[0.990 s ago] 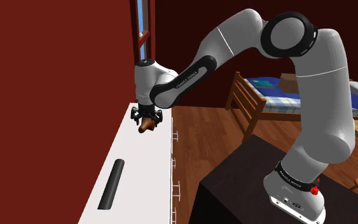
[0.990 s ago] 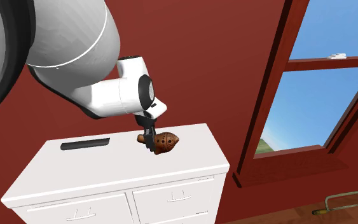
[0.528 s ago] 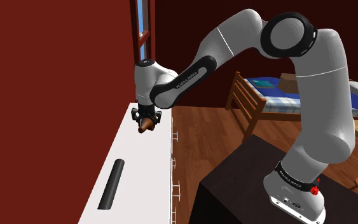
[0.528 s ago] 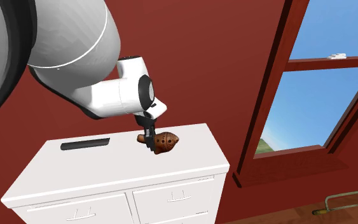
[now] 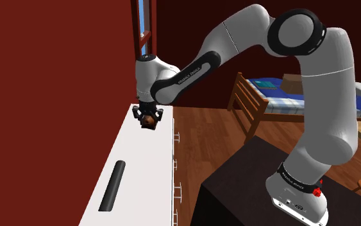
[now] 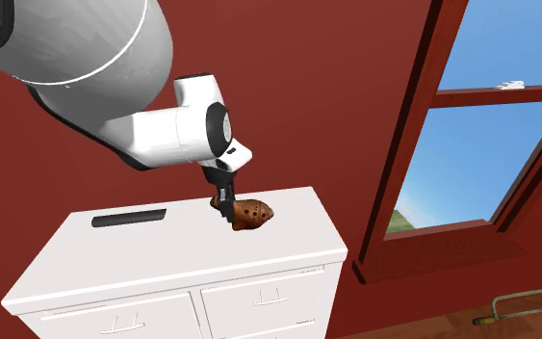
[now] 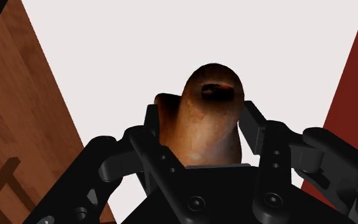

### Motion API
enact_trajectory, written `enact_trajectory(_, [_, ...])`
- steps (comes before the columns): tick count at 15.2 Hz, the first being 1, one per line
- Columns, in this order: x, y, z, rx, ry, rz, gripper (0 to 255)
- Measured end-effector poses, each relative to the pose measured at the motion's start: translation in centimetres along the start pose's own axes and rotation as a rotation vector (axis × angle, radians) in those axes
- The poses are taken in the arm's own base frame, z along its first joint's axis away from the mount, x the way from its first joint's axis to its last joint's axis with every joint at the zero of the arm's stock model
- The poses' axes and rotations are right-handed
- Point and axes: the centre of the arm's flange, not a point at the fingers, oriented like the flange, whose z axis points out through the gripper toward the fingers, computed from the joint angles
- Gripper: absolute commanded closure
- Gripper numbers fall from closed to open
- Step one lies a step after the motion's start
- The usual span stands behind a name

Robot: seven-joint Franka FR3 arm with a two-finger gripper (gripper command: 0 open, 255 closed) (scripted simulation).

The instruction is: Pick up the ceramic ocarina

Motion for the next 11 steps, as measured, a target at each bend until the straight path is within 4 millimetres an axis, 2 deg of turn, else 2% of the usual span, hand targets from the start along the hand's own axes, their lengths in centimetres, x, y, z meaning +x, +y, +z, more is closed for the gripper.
enact_trajectory(11, [0.7,-0.3,-5.5,0.0,0.0,0.0,255])
